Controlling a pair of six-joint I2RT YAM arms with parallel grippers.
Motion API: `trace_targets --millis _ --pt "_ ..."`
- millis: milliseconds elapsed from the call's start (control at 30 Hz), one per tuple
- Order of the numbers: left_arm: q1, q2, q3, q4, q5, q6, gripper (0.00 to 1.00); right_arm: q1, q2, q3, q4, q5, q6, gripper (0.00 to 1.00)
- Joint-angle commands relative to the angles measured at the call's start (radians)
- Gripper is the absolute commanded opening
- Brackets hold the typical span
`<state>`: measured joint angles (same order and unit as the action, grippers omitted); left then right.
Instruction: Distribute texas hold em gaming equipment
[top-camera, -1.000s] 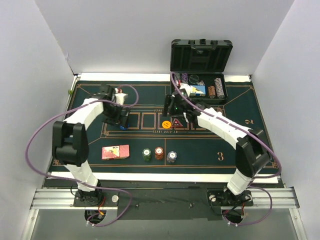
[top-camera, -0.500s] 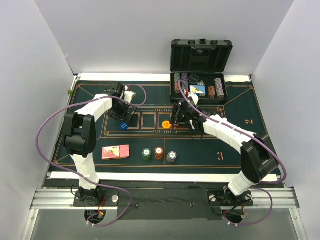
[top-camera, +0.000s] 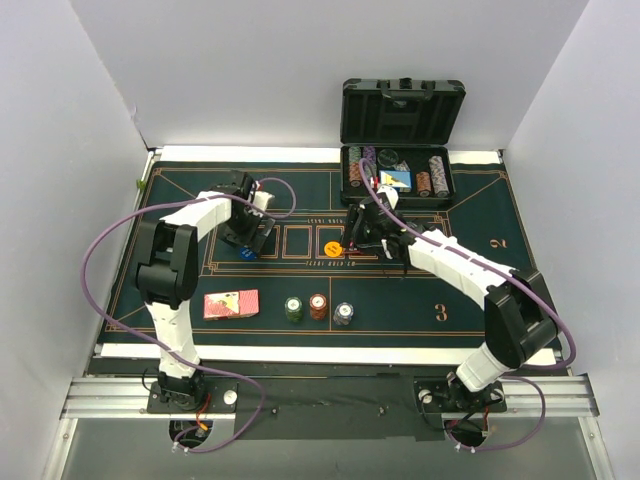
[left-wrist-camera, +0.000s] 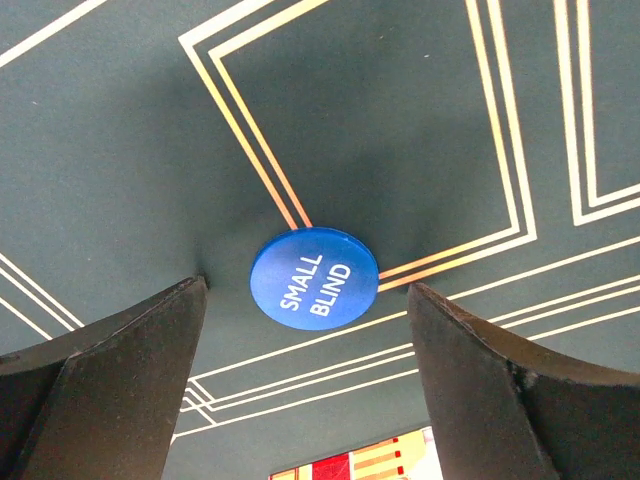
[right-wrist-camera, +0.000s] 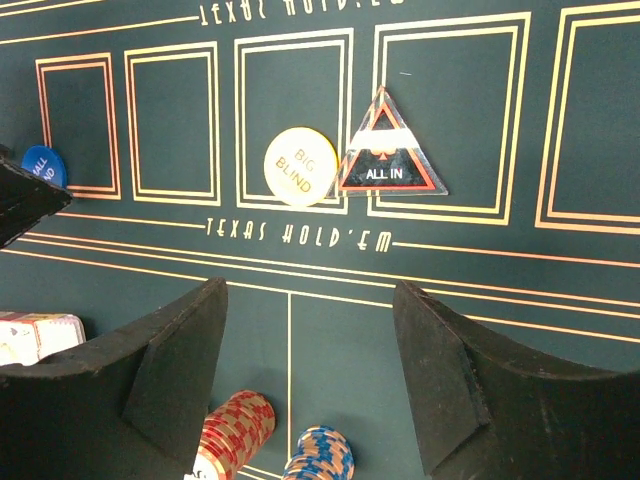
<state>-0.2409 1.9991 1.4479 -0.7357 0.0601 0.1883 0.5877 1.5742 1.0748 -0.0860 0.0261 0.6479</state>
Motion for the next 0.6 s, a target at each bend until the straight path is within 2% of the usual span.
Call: trace_targets --millis 0,100,367,567 --pt "-0.011 0.038 0.015 0.018 -0.051 -0.027 0.91 -0.009 -0.057 0.022 -0.004 -0.006 -0.002 0.62" --pt "-0.011 0.056 0.028 0.007 -0.051 -0.033 0.89 -0.011 -0.056 0.022 -0.003 -0.006 -0.002 0.61" --pt "0.006 0.059 0.005 0.013 -0.08 -0.05 0.69 -0.009 -0.029 0.016 0.008 -0.017 0.002 0.59" --pt "0.052 0.043 -0.009 0.013 -0.066 -0.076 0.61 -0.008 -0.02 0.008 0.023 -0.017 0.006 0.56"
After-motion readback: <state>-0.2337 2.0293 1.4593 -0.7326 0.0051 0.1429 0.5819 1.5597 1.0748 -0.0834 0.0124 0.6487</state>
